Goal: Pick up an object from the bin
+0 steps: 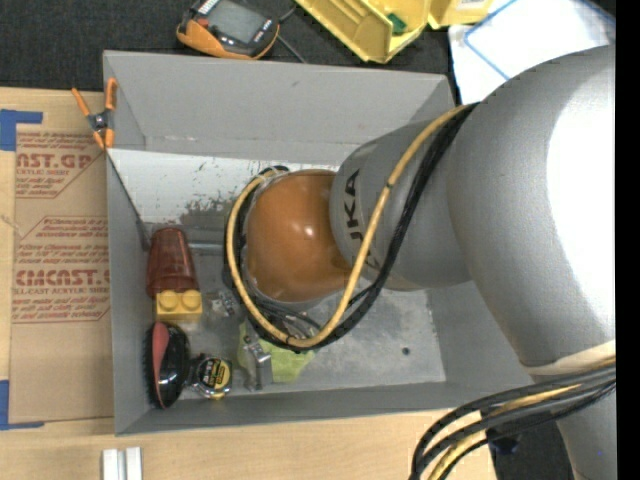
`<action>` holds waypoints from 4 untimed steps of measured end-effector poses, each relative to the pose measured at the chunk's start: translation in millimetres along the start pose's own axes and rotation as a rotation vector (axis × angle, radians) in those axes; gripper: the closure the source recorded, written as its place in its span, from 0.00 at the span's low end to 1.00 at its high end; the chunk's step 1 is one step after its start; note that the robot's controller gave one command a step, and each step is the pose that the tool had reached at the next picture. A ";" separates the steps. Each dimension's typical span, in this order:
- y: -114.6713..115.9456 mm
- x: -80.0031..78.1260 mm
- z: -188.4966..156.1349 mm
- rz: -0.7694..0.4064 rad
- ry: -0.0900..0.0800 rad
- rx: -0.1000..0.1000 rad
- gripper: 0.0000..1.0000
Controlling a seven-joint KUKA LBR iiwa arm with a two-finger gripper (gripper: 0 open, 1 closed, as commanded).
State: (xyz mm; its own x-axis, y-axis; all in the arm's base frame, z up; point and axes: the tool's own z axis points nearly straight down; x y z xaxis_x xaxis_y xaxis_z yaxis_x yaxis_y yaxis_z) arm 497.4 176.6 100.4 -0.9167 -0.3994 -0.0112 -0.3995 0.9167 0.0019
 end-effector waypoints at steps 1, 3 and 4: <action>0.1 0.0 0.0 0.000 0.000 -0.001 0.00; 0.1 0.0 0.0 0.000 0.000 -0.001 0.00; 0.0 0.0 0.0 0.000 0.000 -0.001 1.00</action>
Offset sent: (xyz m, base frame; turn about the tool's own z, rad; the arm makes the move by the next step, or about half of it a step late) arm 0.0000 0.0000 0.0000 0.0000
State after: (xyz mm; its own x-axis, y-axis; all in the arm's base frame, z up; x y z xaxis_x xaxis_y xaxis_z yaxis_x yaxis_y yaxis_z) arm 497.4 176.7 100.3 -0.9167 -0.3995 -0.0113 -0.3996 0.9167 0.0028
